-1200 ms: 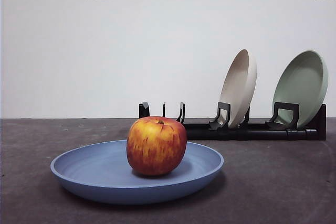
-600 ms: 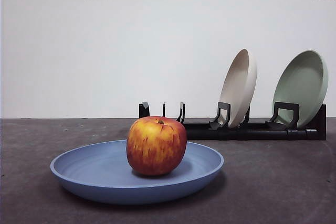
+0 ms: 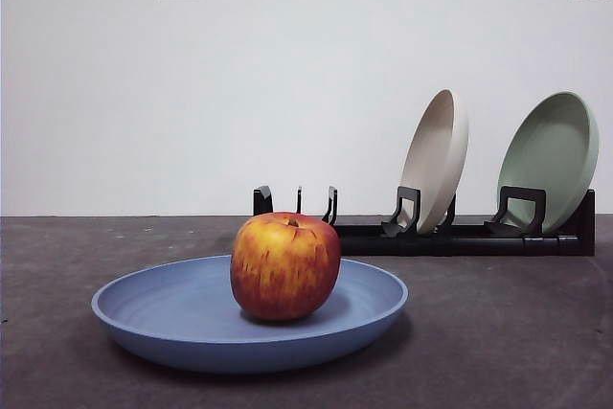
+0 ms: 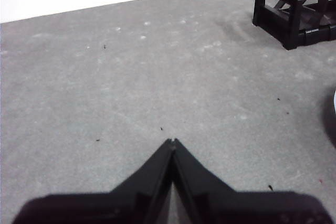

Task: Take the blue plate from the plate rack,put the plate on the table,take the apple from the table,put the apple in the plate

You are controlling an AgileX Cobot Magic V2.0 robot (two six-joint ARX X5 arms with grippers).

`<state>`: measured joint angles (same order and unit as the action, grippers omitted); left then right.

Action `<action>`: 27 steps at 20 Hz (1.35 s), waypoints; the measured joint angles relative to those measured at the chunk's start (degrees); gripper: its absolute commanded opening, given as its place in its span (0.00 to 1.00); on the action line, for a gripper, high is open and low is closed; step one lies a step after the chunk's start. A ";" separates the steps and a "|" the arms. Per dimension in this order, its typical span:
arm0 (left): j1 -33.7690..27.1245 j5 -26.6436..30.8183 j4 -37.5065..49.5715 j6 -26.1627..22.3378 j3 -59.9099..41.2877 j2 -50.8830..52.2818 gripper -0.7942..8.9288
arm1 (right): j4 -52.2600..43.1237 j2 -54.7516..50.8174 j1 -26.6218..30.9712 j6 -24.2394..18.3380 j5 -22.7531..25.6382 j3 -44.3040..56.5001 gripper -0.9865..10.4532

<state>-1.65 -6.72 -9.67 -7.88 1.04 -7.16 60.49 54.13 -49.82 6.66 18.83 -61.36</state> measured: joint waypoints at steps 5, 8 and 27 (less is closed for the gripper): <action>0.00 0.02 0.00 0.00 0.00 -1.57 0.08 | -10.05 -3.06 3.41 -8.15 0.83 0.26 0.09; 0.00 0.00 0.00 0.00 0.00 -2.45 0.08 | -23.61 -11.93 14.36 -17.35 -11.93 7.13 0.09; 0.00 0.02 0.00 0.00 0.00 -4.00 0.08 | -55.74 -53.55 49.66 -19.28 -21.77 59.78 0.09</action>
<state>-1.65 -6.70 -9.67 -7.88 1.04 -11.16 4.75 0.58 -0.16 -12.62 -2.94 -1.58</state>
